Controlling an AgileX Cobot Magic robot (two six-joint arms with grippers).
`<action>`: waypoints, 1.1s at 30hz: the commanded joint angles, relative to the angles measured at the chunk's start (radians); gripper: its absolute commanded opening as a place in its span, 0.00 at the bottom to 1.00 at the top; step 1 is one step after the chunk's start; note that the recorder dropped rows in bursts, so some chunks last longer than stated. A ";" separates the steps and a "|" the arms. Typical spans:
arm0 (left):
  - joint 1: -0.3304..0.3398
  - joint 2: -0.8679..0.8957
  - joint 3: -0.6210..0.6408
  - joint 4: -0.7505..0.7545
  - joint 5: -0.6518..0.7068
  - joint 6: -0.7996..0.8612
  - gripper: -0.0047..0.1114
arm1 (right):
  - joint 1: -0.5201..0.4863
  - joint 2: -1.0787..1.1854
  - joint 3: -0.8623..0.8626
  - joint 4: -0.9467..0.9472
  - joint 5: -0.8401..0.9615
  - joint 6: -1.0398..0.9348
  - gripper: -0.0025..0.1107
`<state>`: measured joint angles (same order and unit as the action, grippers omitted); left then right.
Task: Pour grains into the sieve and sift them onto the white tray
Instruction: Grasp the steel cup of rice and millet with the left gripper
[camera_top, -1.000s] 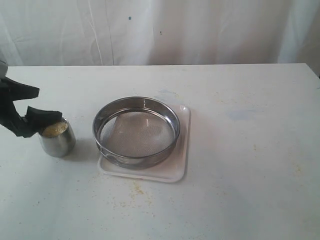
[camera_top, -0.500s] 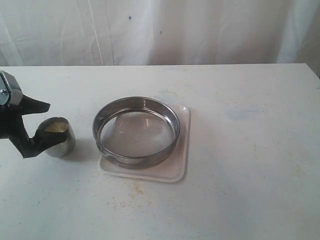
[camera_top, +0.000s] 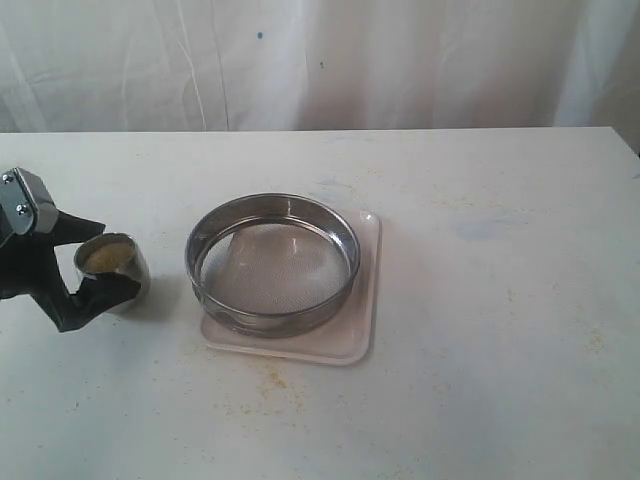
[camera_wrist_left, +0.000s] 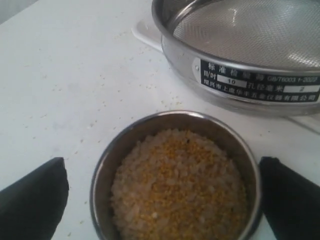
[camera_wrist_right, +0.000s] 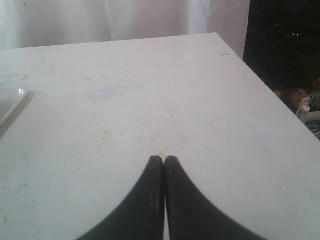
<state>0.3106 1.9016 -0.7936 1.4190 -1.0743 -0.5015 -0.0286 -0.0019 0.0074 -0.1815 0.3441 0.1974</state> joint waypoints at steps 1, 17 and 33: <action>-0.005 0.036 0.001 -0.054 -0.002 0.045 0.94 | -0.004 0.002 -0.007 -0.007 -0.009 0.001 0.02; -0.040 0.158 -0.050 -0.105 -0.028 0.089 0.94 | -0.004 0.002 -0.007 -0.007 -0.009 0.001 0.02; -0.066 0.186 -0.058 -0.270 -0.015 0.161 0.94 | -0.004 0.002 -0.007 -0.007 -0.009 0.001 0.02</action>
<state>0.2451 2.0822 -0.8490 1.1734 -1.1067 -0.3544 -0.0286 -0.0019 0.0074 -0.1815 0.3441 0.1974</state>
